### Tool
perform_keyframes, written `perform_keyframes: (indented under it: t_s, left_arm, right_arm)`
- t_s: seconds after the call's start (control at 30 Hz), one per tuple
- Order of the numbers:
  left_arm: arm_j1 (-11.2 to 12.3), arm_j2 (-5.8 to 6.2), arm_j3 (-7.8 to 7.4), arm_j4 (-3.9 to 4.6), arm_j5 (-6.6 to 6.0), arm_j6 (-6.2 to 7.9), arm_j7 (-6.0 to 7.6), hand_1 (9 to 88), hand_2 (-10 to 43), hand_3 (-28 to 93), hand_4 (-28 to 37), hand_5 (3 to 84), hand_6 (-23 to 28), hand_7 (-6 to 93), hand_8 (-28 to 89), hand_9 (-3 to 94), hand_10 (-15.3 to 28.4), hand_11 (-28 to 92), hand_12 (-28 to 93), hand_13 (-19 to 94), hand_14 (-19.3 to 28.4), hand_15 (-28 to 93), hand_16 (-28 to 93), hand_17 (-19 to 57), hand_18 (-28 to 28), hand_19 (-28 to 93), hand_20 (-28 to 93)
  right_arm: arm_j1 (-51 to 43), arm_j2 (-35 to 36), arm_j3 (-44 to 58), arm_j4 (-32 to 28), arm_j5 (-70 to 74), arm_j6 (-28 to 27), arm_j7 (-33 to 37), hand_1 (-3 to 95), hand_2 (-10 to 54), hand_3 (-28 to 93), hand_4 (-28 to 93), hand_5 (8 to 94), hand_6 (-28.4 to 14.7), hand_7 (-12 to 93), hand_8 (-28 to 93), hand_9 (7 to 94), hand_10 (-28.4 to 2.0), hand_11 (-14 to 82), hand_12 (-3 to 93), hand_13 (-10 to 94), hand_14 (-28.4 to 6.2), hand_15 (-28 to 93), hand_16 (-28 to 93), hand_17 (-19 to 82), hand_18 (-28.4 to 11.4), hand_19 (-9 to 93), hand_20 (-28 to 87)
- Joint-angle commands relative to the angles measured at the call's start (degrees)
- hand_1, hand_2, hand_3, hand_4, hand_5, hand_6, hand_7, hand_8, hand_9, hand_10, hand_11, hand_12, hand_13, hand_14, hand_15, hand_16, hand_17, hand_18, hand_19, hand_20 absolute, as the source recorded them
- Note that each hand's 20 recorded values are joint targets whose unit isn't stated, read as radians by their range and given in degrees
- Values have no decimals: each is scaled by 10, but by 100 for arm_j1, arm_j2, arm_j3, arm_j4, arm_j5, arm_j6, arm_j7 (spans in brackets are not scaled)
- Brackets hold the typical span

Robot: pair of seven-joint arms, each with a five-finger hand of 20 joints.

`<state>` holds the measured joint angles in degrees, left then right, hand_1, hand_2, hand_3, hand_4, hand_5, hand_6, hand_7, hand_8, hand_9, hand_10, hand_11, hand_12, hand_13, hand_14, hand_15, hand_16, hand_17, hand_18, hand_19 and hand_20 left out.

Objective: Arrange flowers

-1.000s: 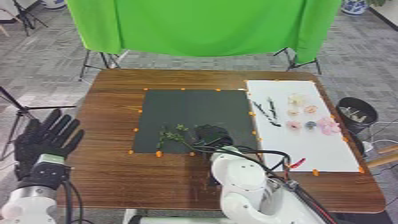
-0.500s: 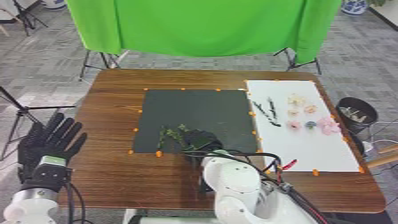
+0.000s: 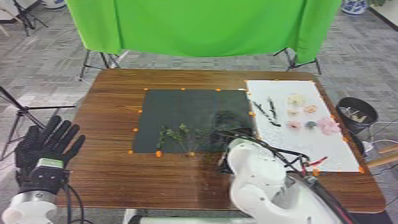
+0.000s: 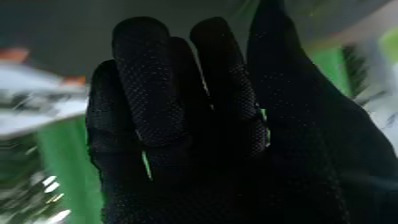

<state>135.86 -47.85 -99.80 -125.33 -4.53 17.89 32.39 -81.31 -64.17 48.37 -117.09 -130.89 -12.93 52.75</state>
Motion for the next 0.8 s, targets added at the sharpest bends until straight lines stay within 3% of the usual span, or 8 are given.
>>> perform_keyframes:
  t_s: [0.03, 0.1, 0.2, 0.27, 0.5, 0.6, 0.67, 0.8]
  left_arm:
    - [31, 50, 30, -141, 62, -178, -53, 284, 164, 710, -283, 419, 94, 170, -95, 383, 160, 229, 131, 281, 157, 399, -64, -78, 154, 411, 105]
    - [16, 87, 57, -150, 100, -287, -87, 284, 164, 710, -283, 419, 94, 170, -95, 383, 160, 229, 131, 281, 157, 399, -64, -78, 154, 411, 105]
    - [-84, 141, 176, -204, 150, -243, -100, 284, 164, 710, -283, 419, 94, 170, -95, 383, 160, 229, 131, 281, 157, 399, -64, -78, 154, 411, 105]
    - [-140, 138, 240, -223, 157, -357, -188, 284, 164, 710, -283, 419, 94, 170, -95, 383, 160, 229, 131, 281, 157, 399, -64, -78, 154, 411, 105]
    - [-395, 174, 384, -216, 286, -338, -226, 284, 164, 710, -283, 419, 94, 170, -95, 383, 160, 229, 131, 281, 157, 399, -64, -78, 154, 411, 105]
    - [-504, 139, 460, -184, 342, -326, -294, 284, 164, 710, -283, 419, 94, 170, -95, 383, 160, 229, 131, 281, 157, 399, -64, -78, 154, 411, 105]
    - [-483, 135, 472, -220, 319, -194, -260, 284, 164, 710, -283, 419, 94, 170, -95, 383, 160, 229, 131, 281, 157, 399, -64, -78, 154, 411, 105]
    - [-513, 73, 463, -186, 300, -212, -325, 284, 164, 710, -283, 419, 94, 170, -95, 383, 160, 229, 131, 281, 157, 399, -64, -78, 154, 411, 105]
  right_arm:
    - [285, 629, 363, 381, -695, 1130, 449, 403, -94, 738, -214, 668, -77, 117, -96, 666, -186, 115, 139, 753, -126, 521, 220, 371, -274, 878, 210]
    - [364, 645, 482, 530, -523, 995, 548, 381, -95, 725, -226, 639, -96, 99, -94, 634, -197, 108, 136, 752, -126, 520, 220, 373, -276, 881, 208]
    - [425, 638, 578, 689, -274, 962, 620, 343, -95, 718, -254, 557, -163, 47, -85, 548, -243, 93, 130, 693, -147, 553, 203, 371, -281, 893, 199]
    - [522, 644, 523, 876, -251, 942, 670, 328, -95, 720, -260, 536, -182, 38, -84, 523, -254, 90, 130, 676, -155, 563, 197, 366, -283, 896, 197]
    - [613, 544, 519, 1422, 11, 582, 677, 331, -95, 714, -280, 531, -190, 37, -83, 508, -259, 87, 130, 662, -158, 583, 183, 361, -282, 902, 192]
    - [595, 524, 476, 1620, -2, 807, 792, 343, -95, 717, -281, 510, -197, 32, -84, 476, -267, 83, 128, 652, -159, 590, 179, 362, -283, 904, 191]
    - [609, 460, 503, 1754, 88, 711, 786, 356, -95, 719, -282, 503, -199, 31, -83, 466, -270, 81, 127, 652, -157, 593, 177, 363, -281, 907, 192]
    - [670, 407, 551, 1966, 537, 671, 863, 377, -95, 717, -282, 502, -199, 31, -82, 463, -268, 83, 125, 653, -153, 598, 173, 365, -278, 911, 191]
